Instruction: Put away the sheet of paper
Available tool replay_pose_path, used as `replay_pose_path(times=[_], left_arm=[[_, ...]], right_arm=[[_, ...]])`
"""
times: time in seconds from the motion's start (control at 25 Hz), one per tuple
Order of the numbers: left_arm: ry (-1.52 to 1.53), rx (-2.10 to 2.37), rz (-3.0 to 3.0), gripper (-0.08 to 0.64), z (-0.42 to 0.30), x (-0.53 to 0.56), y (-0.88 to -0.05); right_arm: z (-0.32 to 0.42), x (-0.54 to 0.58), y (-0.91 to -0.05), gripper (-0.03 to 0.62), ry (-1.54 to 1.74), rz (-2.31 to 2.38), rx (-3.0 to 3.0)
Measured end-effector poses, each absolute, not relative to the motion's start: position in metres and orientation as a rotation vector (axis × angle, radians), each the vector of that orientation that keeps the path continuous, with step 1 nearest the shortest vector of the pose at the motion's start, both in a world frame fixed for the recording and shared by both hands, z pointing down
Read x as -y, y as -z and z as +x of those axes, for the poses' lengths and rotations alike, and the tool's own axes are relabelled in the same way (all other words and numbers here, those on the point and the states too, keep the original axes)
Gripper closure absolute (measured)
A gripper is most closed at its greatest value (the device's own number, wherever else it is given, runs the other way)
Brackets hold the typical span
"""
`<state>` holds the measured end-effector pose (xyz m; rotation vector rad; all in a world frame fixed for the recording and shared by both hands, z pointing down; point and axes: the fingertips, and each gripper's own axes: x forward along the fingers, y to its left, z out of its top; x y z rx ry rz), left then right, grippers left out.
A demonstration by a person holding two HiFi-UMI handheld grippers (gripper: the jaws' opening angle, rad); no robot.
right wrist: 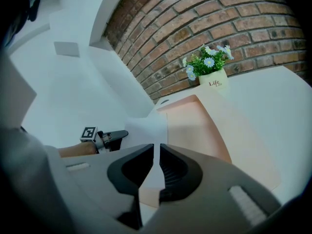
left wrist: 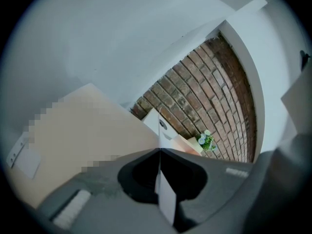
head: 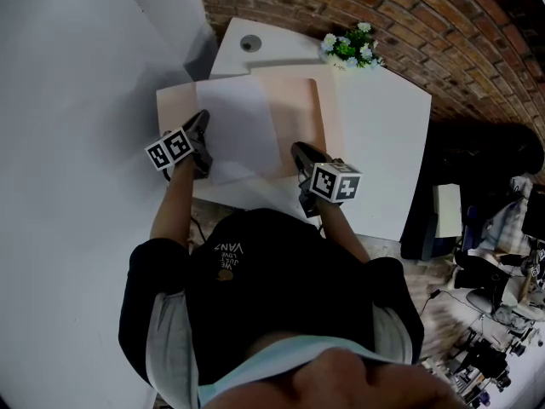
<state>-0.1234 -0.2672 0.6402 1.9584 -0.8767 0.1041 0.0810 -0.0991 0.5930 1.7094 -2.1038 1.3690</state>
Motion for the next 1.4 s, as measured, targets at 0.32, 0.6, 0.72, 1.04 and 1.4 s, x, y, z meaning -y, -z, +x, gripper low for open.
replay_pose_path(times=[0.32, 0.6, 0.72, 1.04, 1.4], left_arm=[[-0.122, 0.858, 1.956, 0.56, -0.112, 0.266, -0.645], [-0.131, 0.84, 1.956, 0.56, -0.097, 0.262, -0.645], [-0.138, 0.832, 1.959, 0.56, -0.091, 0.261, -0.646], [-0.15, 0.824, 1.957, 0.56, -0.074, 0.26, -0.646], [-0.154, 0.808, 1.946, 0.56, -0.052, 0.257, -0.646]], right_arm=[[0.086, 0.097, -0.592, 0.555, -1.37, 1.725, 2.101], [0.093, 0.093, -0.592, 0.555, -1.372, 1.74, 2.1], [0.096, 0.092, -0.593, 0.555, -1.369, 1.752, 2.095], [0.107, 0.088, -0.593, 0.555, -1.383, 1.777, 2.1], [0.12, 0.082, -0.592, 0.555, -1.4, 1.804, 2.093]])
